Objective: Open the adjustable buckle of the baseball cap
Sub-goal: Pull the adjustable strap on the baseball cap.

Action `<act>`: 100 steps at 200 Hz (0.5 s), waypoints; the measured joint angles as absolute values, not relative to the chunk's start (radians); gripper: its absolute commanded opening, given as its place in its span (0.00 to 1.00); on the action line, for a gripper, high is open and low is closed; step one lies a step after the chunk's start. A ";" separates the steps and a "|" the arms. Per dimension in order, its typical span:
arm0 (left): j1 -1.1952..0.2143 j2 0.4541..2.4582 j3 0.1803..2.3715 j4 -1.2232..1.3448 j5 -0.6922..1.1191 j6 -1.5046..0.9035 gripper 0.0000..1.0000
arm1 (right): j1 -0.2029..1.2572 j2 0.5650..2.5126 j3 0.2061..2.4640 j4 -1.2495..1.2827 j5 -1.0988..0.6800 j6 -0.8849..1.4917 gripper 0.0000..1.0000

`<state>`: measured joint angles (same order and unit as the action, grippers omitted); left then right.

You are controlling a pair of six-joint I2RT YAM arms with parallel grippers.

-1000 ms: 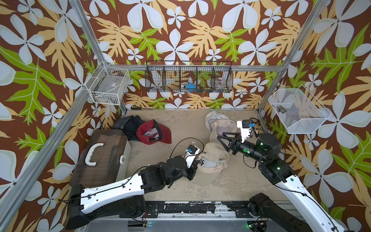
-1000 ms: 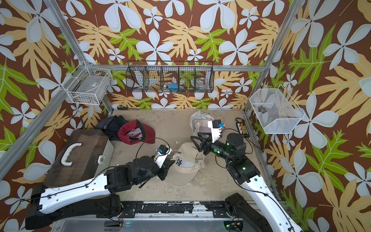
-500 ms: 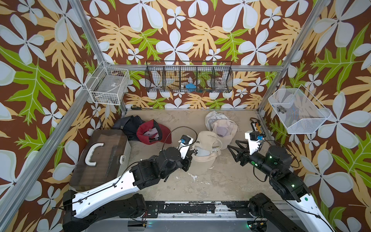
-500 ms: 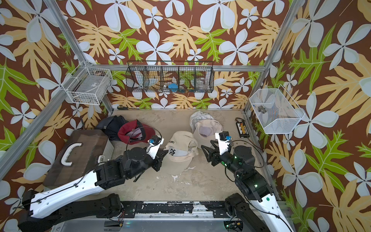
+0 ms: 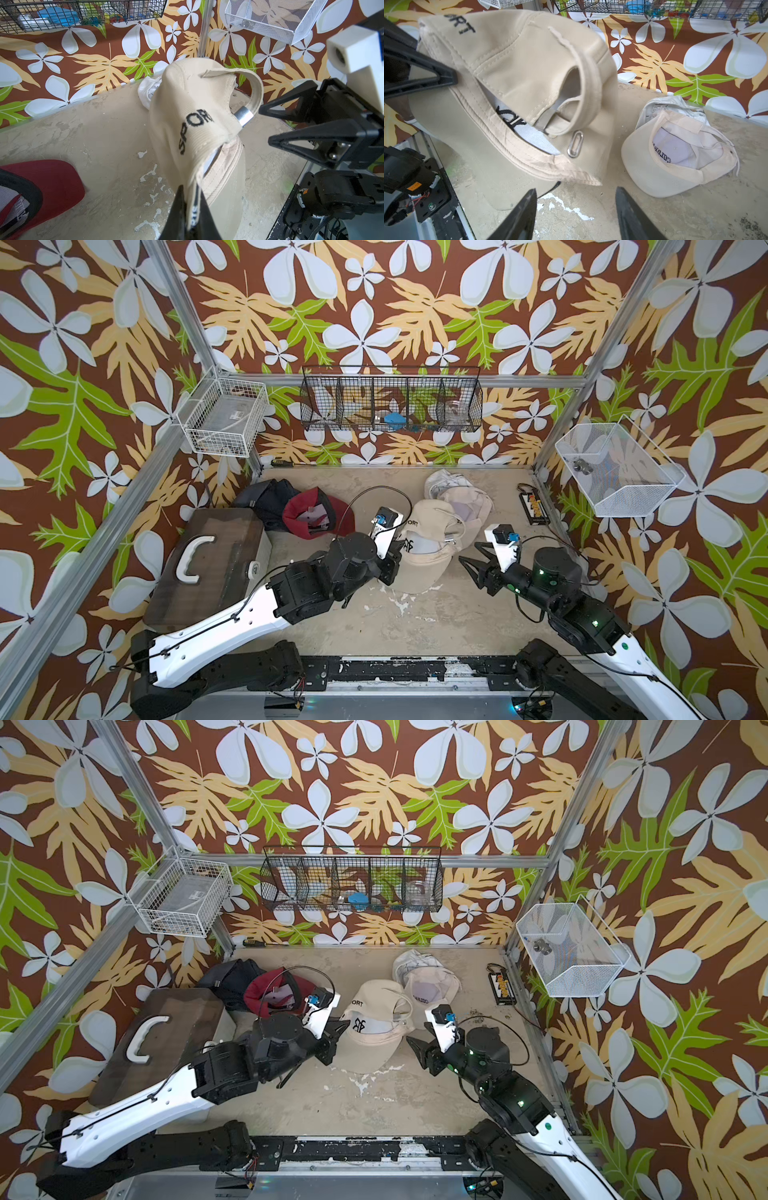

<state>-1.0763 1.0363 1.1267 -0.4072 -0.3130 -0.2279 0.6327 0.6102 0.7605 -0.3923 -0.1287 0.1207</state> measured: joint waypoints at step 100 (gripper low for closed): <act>-1.076 1.011 1.140 -0.419 -0.288 -0.243 0.00 | 0.773 0.682 0.754 -0.269 0.185 0.040 0.63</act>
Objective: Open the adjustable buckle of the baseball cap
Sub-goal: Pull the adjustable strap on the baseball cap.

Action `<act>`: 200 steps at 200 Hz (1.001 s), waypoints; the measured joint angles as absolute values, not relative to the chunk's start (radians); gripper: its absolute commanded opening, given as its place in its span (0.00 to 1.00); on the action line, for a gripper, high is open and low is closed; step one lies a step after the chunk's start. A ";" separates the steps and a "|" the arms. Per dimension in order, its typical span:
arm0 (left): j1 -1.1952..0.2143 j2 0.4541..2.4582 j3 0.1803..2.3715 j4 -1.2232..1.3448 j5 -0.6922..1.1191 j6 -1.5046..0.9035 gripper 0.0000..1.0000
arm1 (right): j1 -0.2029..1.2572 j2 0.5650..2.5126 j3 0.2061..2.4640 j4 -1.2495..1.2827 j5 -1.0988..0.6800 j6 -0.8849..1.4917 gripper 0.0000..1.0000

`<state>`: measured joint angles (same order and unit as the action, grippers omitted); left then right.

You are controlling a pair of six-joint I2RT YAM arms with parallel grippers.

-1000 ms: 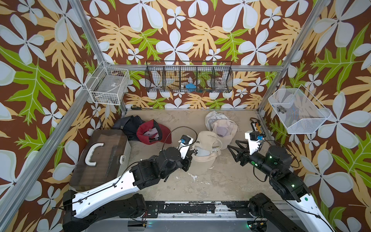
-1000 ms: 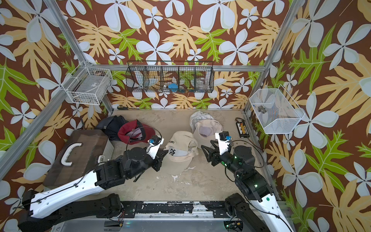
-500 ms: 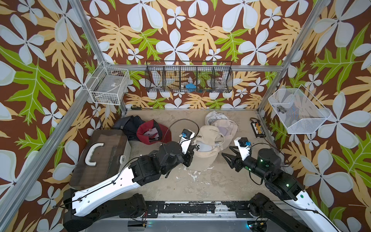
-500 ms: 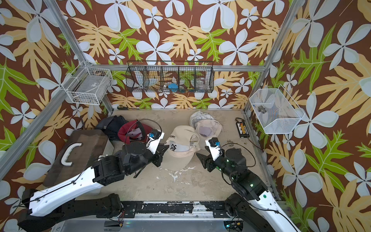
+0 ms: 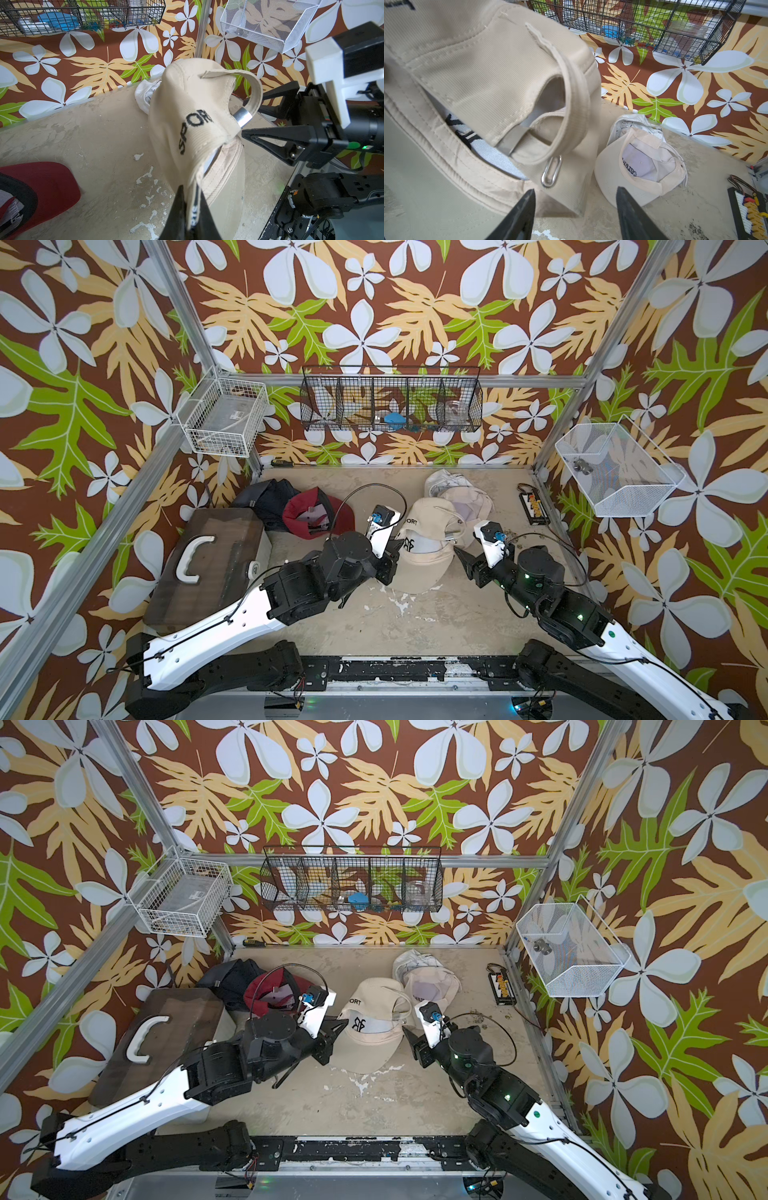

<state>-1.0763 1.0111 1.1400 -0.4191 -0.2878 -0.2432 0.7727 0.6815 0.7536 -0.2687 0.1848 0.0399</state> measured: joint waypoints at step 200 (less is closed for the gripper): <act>-1.076 1.012 1.139 -0.430 -0.177 -0.286 0.00 | 0.858 0.719 0.762 -0.165 0.309 -0.020 0.15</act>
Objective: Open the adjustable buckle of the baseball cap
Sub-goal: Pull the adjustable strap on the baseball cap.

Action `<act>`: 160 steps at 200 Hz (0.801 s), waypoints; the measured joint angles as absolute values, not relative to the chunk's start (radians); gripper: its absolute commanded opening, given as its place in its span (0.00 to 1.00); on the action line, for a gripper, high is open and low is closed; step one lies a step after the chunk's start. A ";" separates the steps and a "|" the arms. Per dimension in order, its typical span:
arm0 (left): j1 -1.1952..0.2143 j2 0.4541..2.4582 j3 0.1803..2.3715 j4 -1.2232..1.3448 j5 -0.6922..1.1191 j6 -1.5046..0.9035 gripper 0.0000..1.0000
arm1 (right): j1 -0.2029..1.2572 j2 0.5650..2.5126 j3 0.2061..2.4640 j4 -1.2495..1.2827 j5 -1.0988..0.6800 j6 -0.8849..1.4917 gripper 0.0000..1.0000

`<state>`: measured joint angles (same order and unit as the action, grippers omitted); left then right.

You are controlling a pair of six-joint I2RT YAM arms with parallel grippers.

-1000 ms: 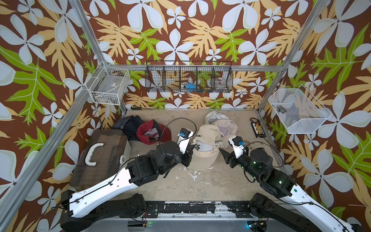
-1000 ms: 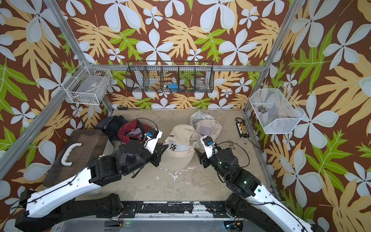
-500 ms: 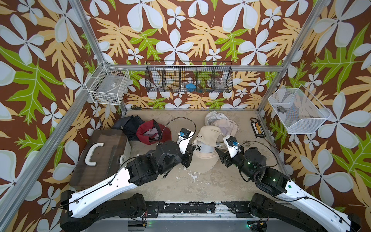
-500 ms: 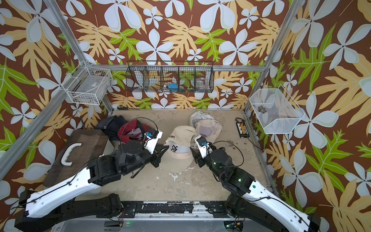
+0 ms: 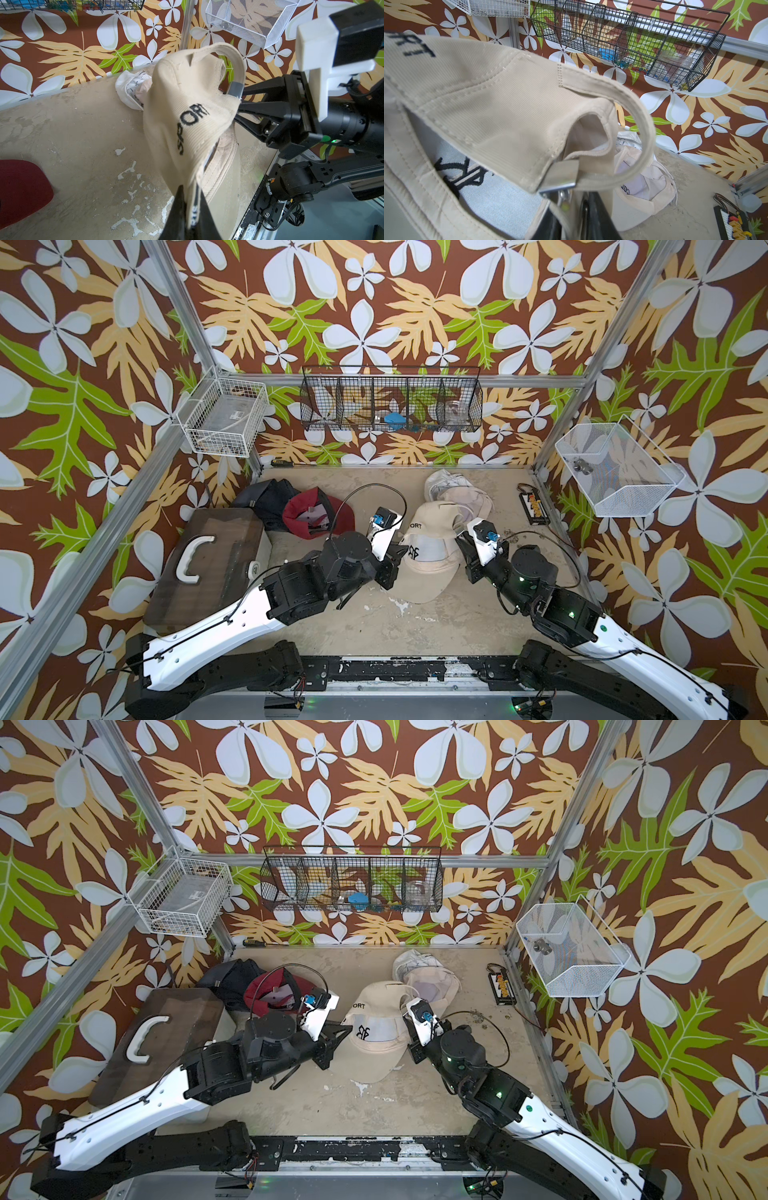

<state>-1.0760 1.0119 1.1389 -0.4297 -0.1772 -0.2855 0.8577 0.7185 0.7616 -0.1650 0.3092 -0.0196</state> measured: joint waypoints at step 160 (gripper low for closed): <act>-1.108 1.000 1.050 -0.429 -0.116 -0.284 0.36 | 0.858 0.678 0.815 -0.173 0.228 -0.029 0.00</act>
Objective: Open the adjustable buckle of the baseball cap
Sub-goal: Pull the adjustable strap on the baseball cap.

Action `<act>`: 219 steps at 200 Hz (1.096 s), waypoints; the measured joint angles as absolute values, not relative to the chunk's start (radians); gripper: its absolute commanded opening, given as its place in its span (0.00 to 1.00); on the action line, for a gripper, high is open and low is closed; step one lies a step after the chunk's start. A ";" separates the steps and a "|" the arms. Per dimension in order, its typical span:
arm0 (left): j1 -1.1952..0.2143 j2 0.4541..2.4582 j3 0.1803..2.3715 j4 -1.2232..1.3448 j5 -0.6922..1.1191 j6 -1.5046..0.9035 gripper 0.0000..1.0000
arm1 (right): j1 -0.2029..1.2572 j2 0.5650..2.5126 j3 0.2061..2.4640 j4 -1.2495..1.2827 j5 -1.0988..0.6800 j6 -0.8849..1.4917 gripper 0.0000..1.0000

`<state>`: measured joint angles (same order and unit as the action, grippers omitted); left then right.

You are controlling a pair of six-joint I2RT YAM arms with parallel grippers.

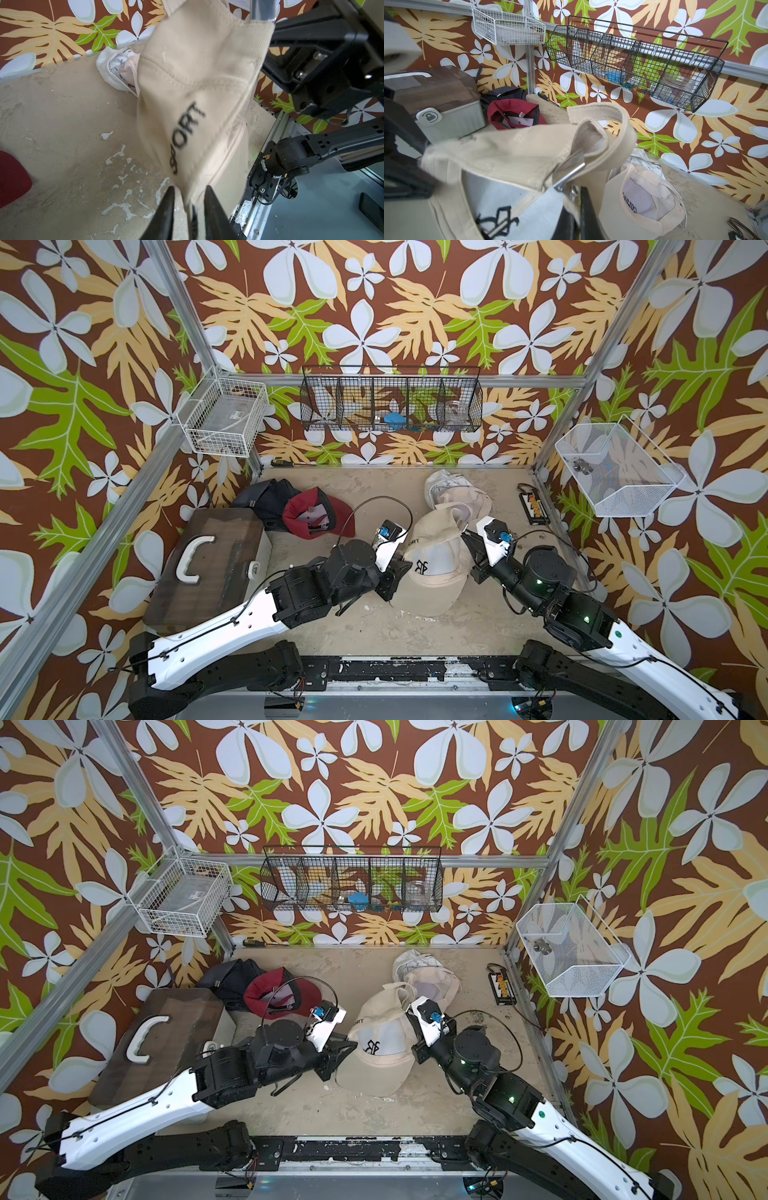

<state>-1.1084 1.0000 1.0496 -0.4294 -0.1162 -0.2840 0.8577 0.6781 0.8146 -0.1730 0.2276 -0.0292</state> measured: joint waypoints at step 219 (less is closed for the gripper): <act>-1.277 1.071 1.009 -0.136 -0.265 -0.186 0.45 | 0.858 0.729 0.842 -0.210 0.054 0.126 0.00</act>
<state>-1.2770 1.0714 1.0092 -0.1360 -0.2649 -0.1856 0.8577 0.7292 0.8421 -0.2104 0.0536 0.1265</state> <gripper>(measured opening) 0.451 0.063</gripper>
